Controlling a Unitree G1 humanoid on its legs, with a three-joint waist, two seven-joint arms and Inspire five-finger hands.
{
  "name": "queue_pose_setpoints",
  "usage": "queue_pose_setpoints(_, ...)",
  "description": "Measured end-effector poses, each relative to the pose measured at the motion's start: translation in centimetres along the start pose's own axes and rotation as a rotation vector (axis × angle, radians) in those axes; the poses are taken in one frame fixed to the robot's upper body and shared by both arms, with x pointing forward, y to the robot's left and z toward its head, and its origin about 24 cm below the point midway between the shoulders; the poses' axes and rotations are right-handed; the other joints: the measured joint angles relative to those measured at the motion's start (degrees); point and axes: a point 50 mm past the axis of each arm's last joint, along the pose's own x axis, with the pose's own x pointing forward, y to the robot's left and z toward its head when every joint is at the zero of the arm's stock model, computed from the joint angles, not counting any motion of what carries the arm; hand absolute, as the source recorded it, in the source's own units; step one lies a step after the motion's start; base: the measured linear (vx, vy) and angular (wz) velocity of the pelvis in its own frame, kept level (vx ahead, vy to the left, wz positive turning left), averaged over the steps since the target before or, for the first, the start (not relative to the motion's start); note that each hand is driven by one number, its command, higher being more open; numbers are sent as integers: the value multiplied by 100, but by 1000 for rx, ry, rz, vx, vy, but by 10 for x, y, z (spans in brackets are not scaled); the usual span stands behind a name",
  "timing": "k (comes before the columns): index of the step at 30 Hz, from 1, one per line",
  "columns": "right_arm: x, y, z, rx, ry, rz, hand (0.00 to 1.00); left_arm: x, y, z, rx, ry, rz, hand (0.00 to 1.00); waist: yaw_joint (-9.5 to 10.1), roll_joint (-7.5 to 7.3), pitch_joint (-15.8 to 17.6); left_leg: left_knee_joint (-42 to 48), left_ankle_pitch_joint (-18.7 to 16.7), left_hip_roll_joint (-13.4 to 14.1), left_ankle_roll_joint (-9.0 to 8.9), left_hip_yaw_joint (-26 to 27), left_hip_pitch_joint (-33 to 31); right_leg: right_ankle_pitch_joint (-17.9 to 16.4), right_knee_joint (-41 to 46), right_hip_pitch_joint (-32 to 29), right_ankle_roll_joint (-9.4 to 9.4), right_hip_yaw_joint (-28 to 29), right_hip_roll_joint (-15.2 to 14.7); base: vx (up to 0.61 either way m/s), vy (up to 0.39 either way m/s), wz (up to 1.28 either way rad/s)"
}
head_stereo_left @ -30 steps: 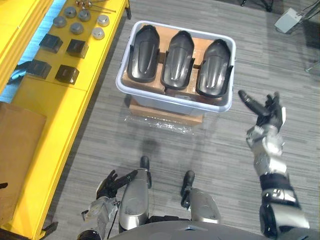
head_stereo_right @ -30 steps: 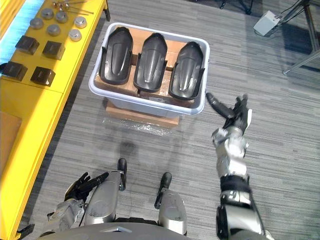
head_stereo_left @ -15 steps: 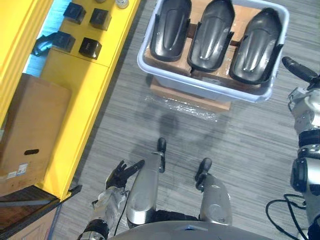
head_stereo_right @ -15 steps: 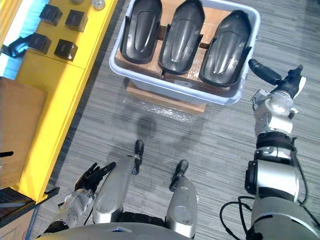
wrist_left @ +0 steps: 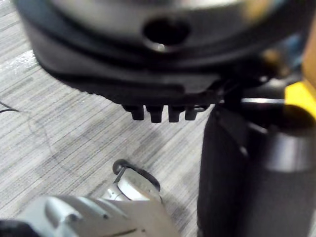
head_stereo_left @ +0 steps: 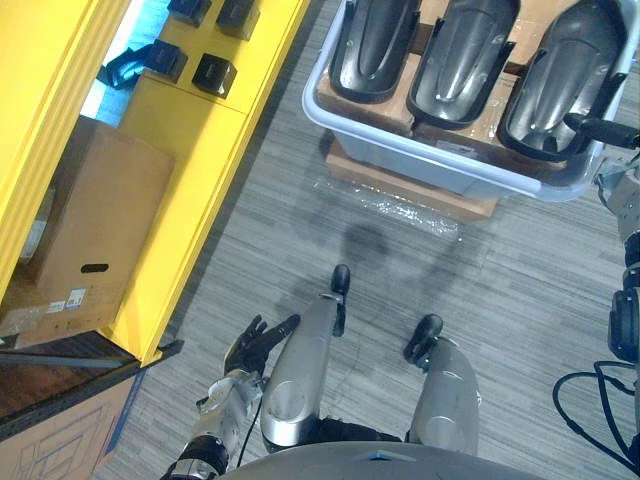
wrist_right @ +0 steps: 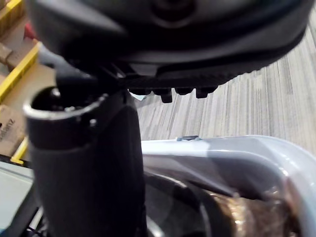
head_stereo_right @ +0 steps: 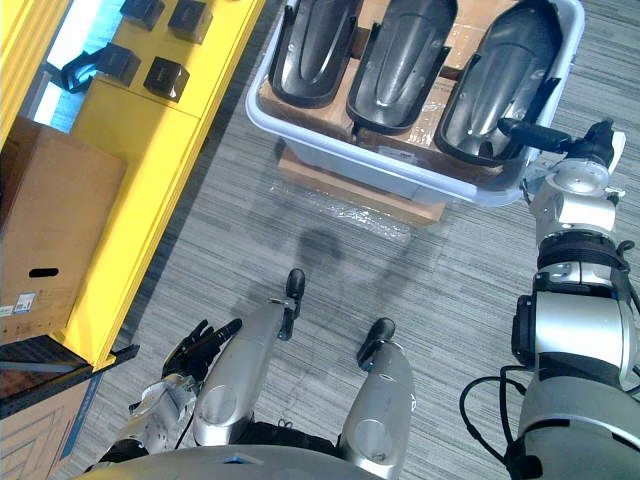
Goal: Walk over and take three plastic housings, then place them on the shelf
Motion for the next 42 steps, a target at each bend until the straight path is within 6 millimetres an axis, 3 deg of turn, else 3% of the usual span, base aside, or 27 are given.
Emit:
queue_pose_setpoints(1, 0, 0, -1, -6, 10, -1, 0, 0, 0, 0, -9, -1, 0, 100, 14, 1, 0, 1, 11, 0, -9, -4, -21, -17, 45, -39, -18, 0, -7, -47, -52, 4)
queue_pose_setpoints(9, 0, -4, 4, -166, 74, -55, 0, -1, 0, -6, -36, 18, 9, 100, 79, 63, -41, 102, 91, -34, -60, -43, -241, -239, 558, -406, -113, 4, -147, -36, -38, 5)
queue_pose_setpoints(13, 2, -21, 8, -325, 66, -140, 0, -2, 1, -9, -35, 31, 15, 100, 103, 91, -60, 109, 120, -74, -103, -136, -310, -331, 736, -471, -147, -55, -203, -51, -22, 12)
queue_pose_setpoints(24, 2, -26, 13, -425, 38, -177, 0, -3, 0, -10, -22, 37, 7, 100, 105, 122, -81, 188, 156, -50, -120, -182, -359, -356, 840, -504, -194, -94, -199, -5, 0, 1)
queue_pose_setpoints(38, 3, -24, 22, -424, -56, -164, 0, -8, 5, -15, -19, 54, 13, 100, 21, 90, -61, -153, 244, 32, -166, -268, 316, -273, 416, 293, -151, -305, -51, -6, 6, 2)
queue_pose_setpoints(42, 0, -16, 28, -400, -152, -185, 0, -9, 11, -15, -54, 48, 44, 100, -27, -37, -15, -461, 341, 117, -198, -278, 670, -119, 1, 656, -160, -338, 128, 43, -9, -4)
